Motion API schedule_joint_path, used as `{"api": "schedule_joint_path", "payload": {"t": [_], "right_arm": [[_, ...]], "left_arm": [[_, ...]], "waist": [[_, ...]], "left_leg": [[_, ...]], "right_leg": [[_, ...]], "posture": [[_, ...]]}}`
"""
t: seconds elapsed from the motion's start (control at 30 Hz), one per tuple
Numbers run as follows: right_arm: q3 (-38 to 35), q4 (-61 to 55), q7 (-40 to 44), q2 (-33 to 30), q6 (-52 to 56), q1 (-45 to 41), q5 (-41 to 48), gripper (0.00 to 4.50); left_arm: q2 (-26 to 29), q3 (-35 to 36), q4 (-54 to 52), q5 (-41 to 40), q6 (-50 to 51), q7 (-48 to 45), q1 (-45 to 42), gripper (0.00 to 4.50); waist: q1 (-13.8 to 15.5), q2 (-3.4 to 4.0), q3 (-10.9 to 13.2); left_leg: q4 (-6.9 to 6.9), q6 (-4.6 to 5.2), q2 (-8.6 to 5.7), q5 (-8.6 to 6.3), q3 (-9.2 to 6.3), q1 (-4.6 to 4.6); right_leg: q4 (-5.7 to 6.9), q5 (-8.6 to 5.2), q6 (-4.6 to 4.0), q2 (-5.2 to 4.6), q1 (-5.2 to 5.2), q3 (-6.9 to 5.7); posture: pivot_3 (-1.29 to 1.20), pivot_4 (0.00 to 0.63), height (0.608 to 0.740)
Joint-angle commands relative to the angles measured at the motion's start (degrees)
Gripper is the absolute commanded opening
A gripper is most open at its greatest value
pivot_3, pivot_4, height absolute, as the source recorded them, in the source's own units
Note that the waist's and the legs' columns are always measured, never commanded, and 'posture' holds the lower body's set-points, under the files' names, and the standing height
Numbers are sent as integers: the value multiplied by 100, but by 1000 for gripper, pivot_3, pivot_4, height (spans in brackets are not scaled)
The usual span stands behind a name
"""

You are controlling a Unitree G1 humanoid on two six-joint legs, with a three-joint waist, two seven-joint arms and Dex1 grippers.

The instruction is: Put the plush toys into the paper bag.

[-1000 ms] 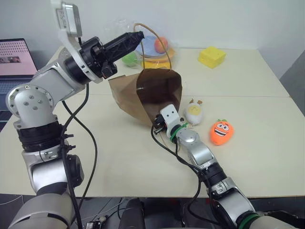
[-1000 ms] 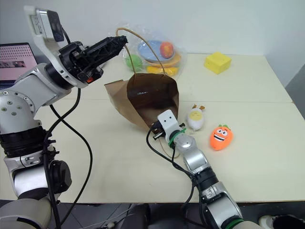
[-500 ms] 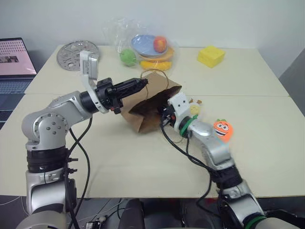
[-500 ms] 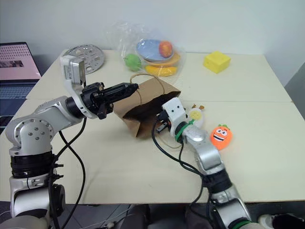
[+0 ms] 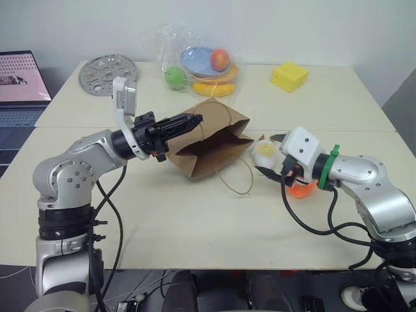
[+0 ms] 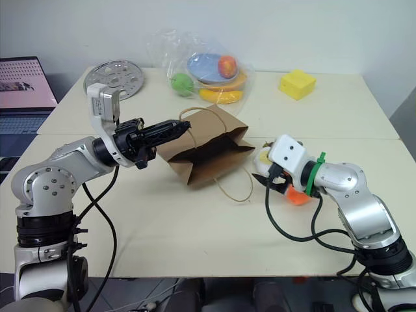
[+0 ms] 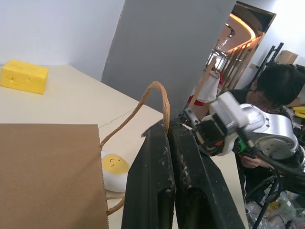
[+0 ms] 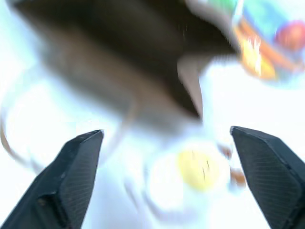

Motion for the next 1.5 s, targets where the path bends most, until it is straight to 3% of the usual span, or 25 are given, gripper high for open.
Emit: {"api": "schedule_joint_path", "payload": {"t": [0.03, 0.27, 0.5, 0.7, 0.93, 1.03, 1.13, 1.2, 1.33, 1.5], "right_arm": [[381, 673, -66, -15, -865, -60, -612, 4483], [835, 1843, -273, 388, -1601, -488, -1394, 4483], [768, 2431, -554, 575, -2089, -599, -1831, 1992], [394, 2223, -267, 400, -2126, -609, -1571, 23], [-739, 279, 1705, -638, -448, -635, 653, 23], [-884, -355, 1729, -474, 606, -837, 1549, 23], [-655, -567, 1188, 220, 1200, -1130, 1908, 23], [-390, -488, 947, 514, 1248, -1281, 1752, 23], [801, 668, 286, 1434, 569, -1860, 657, 23], [1157, 1612, -22, 1912, -10, -2322, 25, 23]], "left_arm": [[82, 74, -220, -19, -67, -36, -26, 0], [39, 76, -295, -65, -40, 43, -32, 0], [-6, 126, -357, -113, -36, 170, -10, 0], [9, 130, -354, -131, -25, 198, -22, 0], [28, 154, -308, -220, 51, 192, -150, 0], [73, 148, -257, -255, 91, 130, -202, 0], [89, 120, -224, -223, 87, 75, -221, 0], [72, 125, -193, -214, 74, 84, -250, 0], [44, 132, -287, -299, 113, 86, -221, 0], [81, 166, -277, -335, 118, 70, -215, 0]], "waist": [[-10, -1, 1], [-2, -2, 2], [40, -2, 2], [44, -2, 2], [60, 3, 9], [20, 3, 9], [-15, 2, 8], [-2, 2, 9], [-16, 0, 7], [34, 0, 8]], "left_leg": [[1, 0, 0, 0, 3, 1], [3, -1, -1, 0, 4, -1], [2, -1, -1, 0, 0, -2], [4, -1, -1, 1, 1, -1], [2, -1, -3, 0, -8, -7], [2, 0, 0, 0, -12, -4], [5, 0, 2, 1, -10, 0], [7, -1, 0, 1, -9, -2], [11, -1, 0, 1, -5, -1], [8, -2, -1, 1, -10, -17]], "right_leg": [[0, 0, 0, 0, 0, 2], [2, 2, 2, -1, -1, 5], [2, 3, 2, -1, -1, 2], [3, 3, 2, -1, 1, 2], [2, 4, 4, -4, 1, -5], [4, 4, 3, -1, 2, -9], [9, 4, 3, 2, 2, -6], [9, 4, 3, 1, 2, -6], [8, 4, 3, 1, 1, -3], [8, 4, 3, -1, -11, -8]], "posture": [[0, 150, 740], [0, 150, 740], [0, 150, 740], [0, 150, 740], [0, 150, 740], [0, 150, 740], [0, 150, 740], [0, 150, 740], [0, 150, 740], [0, 150, 740]]}}
